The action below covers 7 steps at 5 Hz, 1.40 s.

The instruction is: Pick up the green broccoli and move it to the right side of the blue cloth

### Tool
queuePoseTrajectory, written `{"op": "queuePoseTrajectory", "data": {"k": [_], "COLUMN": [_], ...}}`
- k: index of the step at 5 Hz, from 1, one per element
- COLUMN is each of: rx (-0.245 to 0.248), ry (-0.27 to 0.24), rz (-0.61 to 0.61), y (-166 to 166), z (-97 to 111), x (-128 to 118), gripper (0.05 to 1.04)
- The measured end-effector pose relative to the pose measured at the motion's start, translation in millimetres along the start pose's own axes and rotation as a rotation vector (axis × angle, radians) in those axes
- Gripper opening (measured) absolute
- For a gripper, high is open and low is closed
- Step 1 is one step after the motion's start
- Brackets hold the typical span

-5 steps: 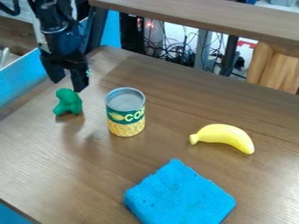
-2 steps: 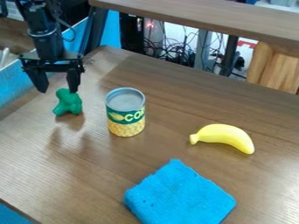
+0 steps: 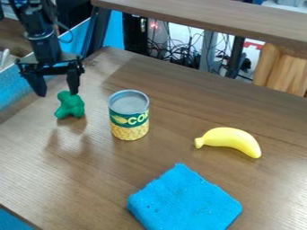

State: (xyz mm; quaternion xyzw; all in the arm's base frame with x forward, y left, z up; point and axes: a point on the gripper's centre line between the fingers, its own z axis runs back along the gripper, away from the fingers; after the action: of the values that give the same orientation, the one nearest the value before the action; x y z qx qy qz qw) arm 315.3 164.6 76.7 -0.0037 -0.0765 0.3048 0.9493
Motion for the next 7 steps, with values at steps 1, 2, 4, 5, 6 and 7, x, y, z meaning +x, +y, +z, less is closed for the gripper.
{"op": "queuePoseTrajectory", "data": {"k": [1, 2, 4, 5, 6, 7], "rx": [0.008, 0.02, 0.05, 0.056, 0.043, 0.016], "ry": [0.017, 0.008, 0.005, -0.011, -0.006, 0.028], "rz": [0.031, 0.045, 0.068, 0.118, 0.107, 0.096], "y": [2, 5, 15, 16, 14, 10], "z": [-7, -13, -33, -35, -32, -26], "x": [-1, 4, 2, 4, -2, -9], "gripper": [0.999, 0.999, 0.971, 0.895, 0.888, 0.834]}}
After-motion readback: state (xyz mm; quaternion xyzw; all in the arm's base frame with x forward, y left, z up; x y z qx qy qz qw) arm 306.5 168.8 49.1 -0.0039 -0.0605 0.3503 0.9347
